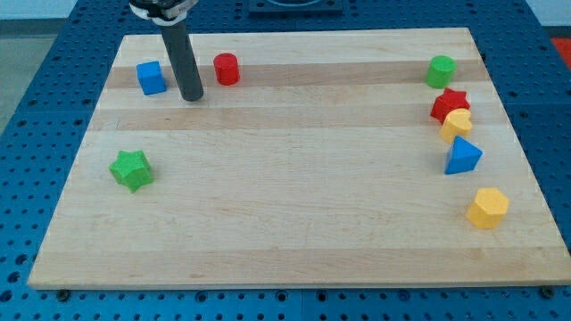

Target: Move the red circle horizontally to the left of the green circle

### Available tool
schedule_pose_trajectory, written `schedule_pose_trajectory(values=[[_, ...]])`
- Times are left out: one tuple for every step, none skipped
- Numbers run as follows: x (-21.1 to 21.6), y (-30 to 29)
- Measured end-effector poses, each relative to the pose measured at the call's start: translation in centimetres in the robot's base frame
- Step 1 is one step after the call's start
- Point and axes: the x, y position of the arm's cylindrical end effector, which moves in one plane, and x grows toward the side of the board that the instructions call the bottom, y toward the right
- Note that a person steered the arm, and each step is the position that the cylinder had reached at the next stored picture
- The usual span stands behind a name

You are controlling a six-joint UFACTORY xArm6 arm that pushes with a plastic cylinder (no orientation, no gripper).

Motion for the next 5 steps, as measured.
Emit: schedule_pose_trajectory(values=[[-1.9,0.0],[-1.9,0.0],[-2.5,3.7],[-2.5,5.0],[-2.5,5.0]])
